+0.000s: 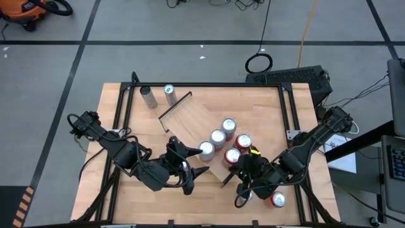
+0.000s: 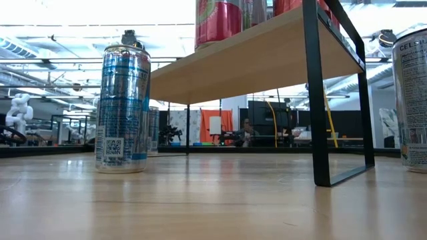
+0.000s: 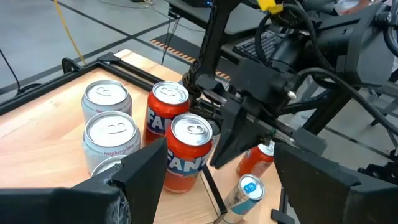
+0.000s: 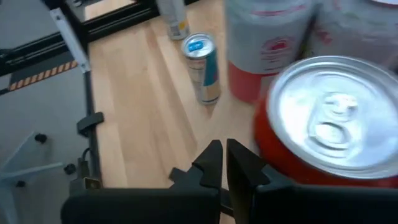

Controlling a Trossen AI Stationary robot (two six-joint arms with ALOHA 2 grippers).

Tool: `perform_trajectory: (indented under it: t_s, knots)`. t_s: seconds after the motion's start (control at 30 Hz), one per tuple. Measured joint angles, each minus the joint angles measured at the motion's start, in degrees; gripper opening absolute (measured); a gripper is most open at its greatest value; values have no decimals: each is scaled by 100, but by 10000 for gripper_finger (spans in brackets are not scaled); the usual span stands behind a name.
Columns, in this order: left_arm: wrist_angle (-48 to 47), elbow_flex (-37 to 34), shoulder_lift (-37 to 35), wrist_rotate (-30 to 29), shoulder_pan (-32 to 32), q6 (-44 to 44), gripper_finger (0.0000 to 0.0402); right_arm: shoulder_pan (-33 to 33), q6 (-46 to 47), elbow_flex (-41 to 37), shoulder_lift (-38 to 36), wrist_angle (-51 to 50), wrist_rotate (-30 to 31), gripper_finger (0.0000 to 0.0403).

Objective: Place canned beverage on shelf
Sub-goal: Adjust the red soda can on the shelf

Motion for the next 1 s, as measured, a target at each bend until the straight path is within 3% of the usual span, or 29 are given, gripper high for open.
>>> perform_trajectory:
  t_s: [0.7, 0.87, 1.0]
  knots:
    - [-115, -2, 0, 2, -7, -1, 293, -13, 486, 0, -30, -518, 141, 0]
    - [-127, -2, 0, 50, -8, -24, 293, 4, 610, 0, -103, -514, -117, 0]
    - [-734, -2, -35, 2, -51, -820, 293, 139, 753, 0, -302, -458, -181, 0]
